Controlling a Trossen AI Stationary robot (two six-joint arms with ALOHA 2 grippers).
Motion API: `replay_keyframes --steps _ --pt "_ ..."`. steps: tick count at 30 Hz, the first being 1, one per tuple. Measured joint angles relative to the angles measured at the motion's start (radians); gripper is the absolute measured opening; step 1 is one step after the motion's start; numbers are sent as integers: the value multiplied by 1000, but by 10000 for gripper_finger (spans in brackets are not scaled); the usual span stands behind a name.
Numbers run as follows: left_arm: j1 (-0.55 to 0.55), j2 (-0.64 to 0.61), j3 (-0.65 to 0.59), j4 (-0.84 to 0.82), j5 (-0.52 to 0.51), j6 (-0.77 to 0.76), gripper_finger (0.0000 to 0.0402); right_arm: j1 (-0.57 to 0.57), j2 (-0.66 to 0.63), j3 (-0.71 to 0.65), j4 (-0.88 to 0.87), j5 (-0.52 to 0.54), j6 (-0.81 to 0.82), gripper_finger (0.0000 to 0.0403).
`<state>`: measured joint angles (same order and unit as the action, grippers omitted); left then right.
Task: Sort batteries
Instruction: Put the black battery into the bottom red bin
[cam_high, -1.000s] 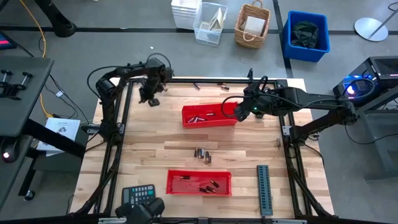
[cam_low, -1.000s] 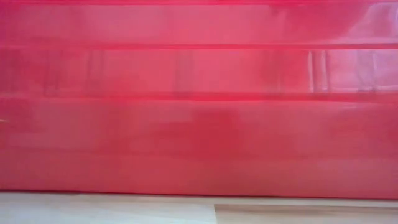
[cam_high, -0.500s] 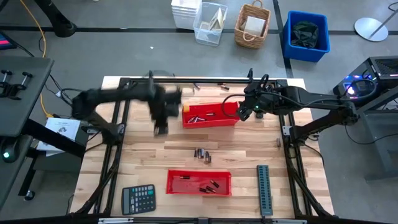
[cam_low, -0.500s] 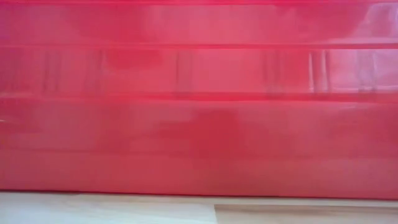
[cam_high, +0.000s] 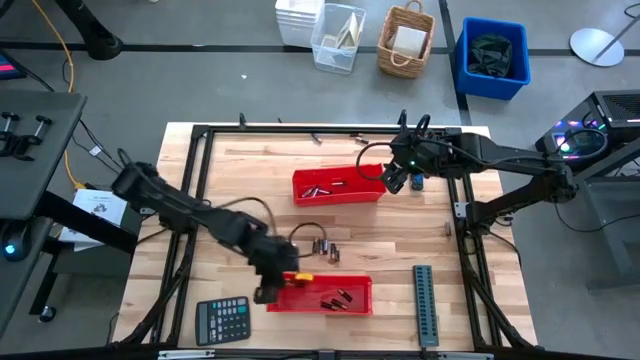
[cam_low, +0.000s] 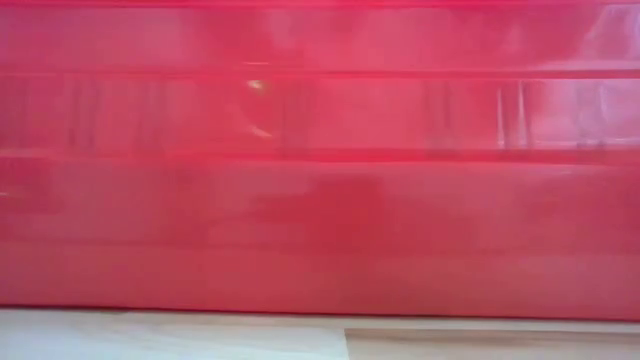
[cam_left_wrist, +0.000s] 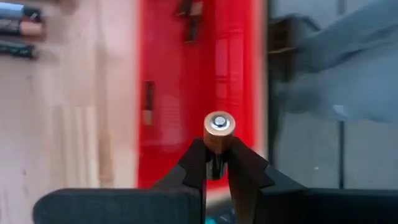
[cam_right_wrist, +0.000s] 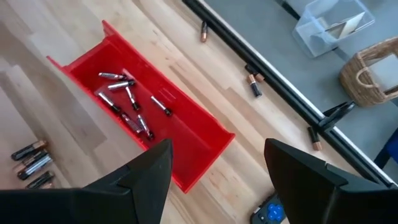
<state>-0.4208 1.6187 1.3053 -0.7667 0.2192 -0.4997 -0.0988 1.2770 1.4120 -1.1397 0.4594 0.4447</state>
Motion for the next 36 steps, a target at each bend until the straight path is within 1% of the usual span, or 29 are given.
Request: replay_keyframes --steps 2,3,5,8,11,13,14,16,18,20,21,24,26,28,30,31,34,36 --pt "6 47 -1 40 16 6 31 -2 0 0 0 -9 -1 250" --pt "9 68 1 67 44 17 42 -2 0 0 0 -10 -1 250" --pt "14 103 3 107 105 42 79 -2 0 0 0 -20 -1 250" --pt "39 135 1 106 179 58 147 -2 0 0 0 -43 -1 250" --pt "91 113 6 44 218 63 202 -2 0 0 -1 -47 1 250" --pt "147 72 18 -14 212 88 227 -7 0 0 -2 -48 6 250" --pt "182 47 22 -38 190 103 235 -14 0 0 -3 -54 24 250" --pt "263 -11 27 -86 114 139 243 -46 0 0 -3 -80 83 250" --pt "367 -64 27 -125 25 176 246 -106 6 0 1 -139 124 250" --pt "494 -101 27 -121 -41 218 247 -190 25 0 11 -196 110 250" --pt "564 -109 27 -106 -50 243 247 -236 41 0 23 -210 93 250" --pt "772 -103 27 -41 -28 318 248 -405 110 0 68 -265 41 250" --pt "885 -87 27 26 -4 338 248 -517 166 0 86 -321 25 250" --pt "979 -78 26 71 35 350 248 -603 226 0 48 -359 22 250" --pt "1049 -79 26 110 67 386 248 -664 273 0 7 -373 -2 250" --pt "1076 -81 26 129 73 414 248 -687 294 0 25 -375 -20 250" --pt "1147 -79 24 215 89 449 248 -763 361 0 169 -431 -12 250" --pt "1179 -74 15 292 123 432 248 -808 420 1 201 -480 30 250"
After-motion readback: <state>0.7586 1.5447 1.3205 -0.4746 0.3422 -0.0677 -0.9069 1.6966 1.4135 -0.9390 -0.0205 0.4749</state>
